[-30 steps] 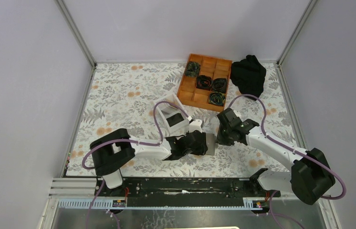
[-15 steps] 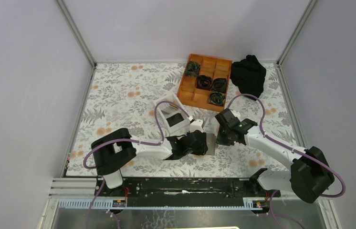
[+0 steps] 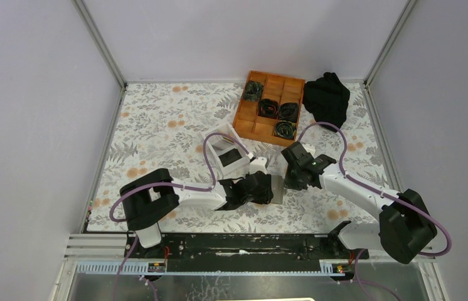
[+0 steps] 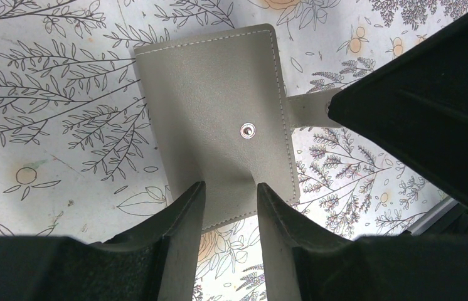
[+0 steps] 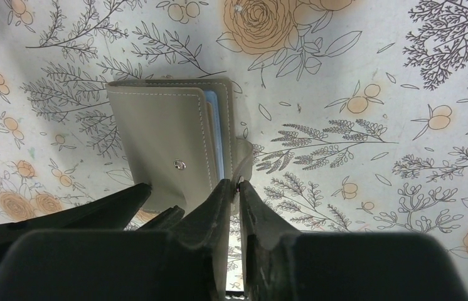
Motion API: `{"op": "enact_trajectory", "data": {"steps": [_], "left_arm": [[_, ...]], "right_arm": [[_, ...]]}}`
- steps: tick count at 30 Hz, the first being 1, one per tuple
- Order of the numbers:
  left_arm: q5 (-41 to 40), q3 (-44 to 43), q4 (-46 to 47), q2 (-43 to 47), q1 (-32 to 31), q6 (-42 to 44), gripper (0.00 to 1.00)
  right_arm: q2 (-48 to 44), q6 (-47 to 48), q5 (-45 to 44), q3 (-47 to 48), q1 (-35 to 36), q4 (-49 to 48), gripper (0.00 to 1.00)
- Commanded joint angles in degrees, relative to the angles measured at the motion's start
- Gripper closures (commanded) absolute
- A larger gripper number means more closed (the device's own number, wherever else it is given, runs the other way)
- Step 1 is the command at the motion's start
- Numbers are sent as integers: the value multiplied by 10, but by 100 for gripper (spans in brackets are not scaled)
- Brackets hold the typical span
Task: Put the credit cards into the card holder
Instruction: Close the card holder at the center of the board.
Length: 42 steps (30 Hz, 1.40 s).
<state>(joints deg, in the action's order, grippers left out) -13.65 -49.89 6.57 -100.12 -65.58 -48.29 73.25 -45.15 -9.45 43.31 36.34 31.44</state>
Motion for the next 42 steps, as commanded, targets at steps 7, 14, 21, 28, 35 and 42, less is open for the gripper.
{"op": "enact_trajectory", "data": {"steps": [7,14,21,28,35,42], "left_arm": [[4,4,-45,-21,-5,-4,56],[2,1,-52,-23,-4,-5,56],[5,-4,-57,-32,-4,-3,57],[11,-11,-58,-41,-4,-3,57],[11,1,-48,-37,-5,-9,59],[14,18,-28,-31,-5,-10,61]], "right_arm": [[6,12,-20,33,8,8,95],[15,19,-25,51,17,11,100],[36,27,-29,69,35,12,100],[57,27,-28,79,53,4,100],[79,19,-18,74,59,-17,100],[96,12,-4,73,60,-38,100]]}}
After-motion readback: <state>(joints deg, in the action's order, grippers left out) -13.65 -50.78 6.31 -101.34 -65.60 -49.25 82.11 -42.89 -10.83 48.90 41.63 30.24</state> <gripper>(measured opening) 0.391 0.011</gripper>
